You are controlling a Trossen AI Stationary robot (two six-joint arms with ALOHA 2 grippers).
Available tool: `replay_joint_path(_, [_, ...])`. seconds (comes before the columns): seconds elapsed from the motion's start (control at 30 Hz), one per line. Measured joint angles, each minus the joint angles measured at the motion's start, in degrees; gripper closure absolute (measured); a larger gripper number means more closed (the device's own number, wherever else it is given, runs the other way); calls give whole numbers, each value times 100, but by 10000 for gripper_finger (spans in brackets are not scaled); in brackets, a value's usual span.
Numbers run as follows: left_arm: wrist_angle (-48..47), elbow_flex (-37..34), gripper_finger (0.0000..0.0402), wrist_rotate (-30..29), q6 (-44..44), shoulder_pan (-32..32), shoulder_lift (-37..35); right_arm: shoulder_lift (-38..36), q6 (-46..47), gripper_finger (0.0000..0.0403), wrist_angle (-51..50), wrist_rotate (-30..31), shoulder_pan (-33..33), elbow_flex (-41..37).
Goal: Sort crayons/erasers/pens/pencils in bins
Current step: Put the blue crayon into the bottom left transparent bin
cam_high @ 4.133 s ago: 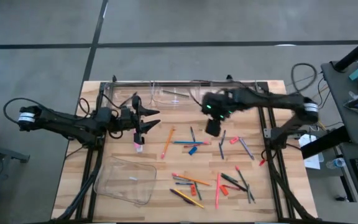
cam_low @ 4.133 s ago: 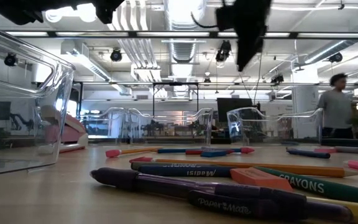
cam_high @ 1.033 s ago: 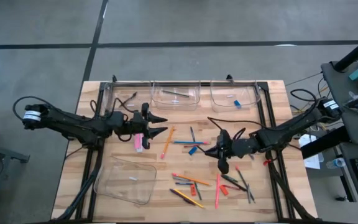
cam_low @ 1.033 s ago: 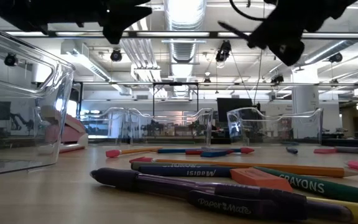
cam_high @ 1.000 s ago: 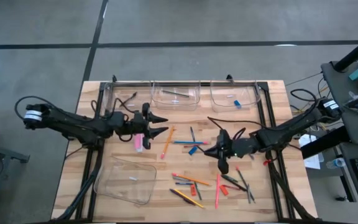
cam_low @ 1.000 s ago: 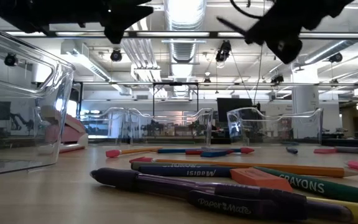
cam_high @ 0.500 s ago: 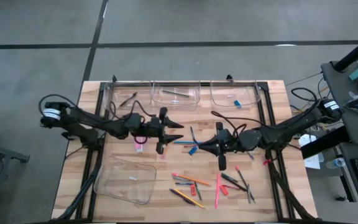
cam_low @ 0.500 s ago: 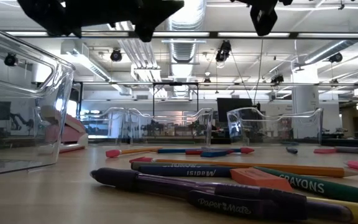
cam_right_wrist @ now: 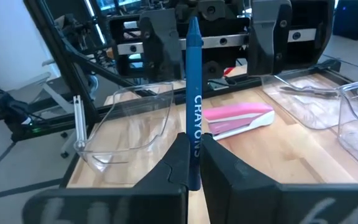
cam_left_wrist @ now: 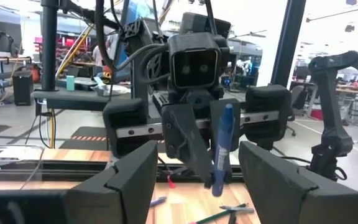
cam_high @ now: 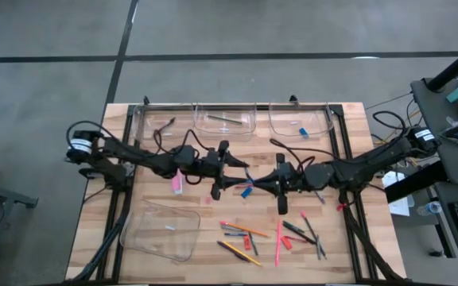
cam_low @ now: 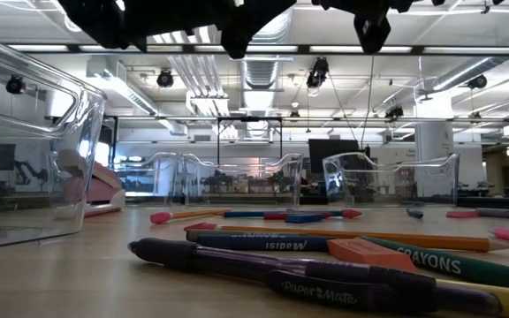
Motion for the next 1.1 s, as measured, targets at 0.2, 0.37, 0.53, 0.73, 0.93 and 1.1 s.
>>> replay_joint_path(0.2, [17, 139, 189, 1, 1, -16, 116, 0, 10, 390, -2, -2, -130, 0])
replay_joint_path(0.37, [12, 149, 189, -27, 1, -22, 114, 21, 9, 390, -2, 0, -234, 0])
replay_joint_path(0.53, [11, 149, 201, -74, 3, -22, 107, 158, 18, 390, 17, -2, -340, 0])
replay_joint_path(0.73, [-28, 149, 252, -157, 7, -20, 103, 347, 15, 390, 216, -1, -407, 0])
replay_joint_path(0.93, [-88, 149, 327, -163, 47, -18, 100, 372, -28, 390, 311, -9, -400, 7])
replay_joint_path(1.1, [-97, 149, 388, -180, 42, -13, 96, 369, -38, 390, 317, -27, -398, 7])
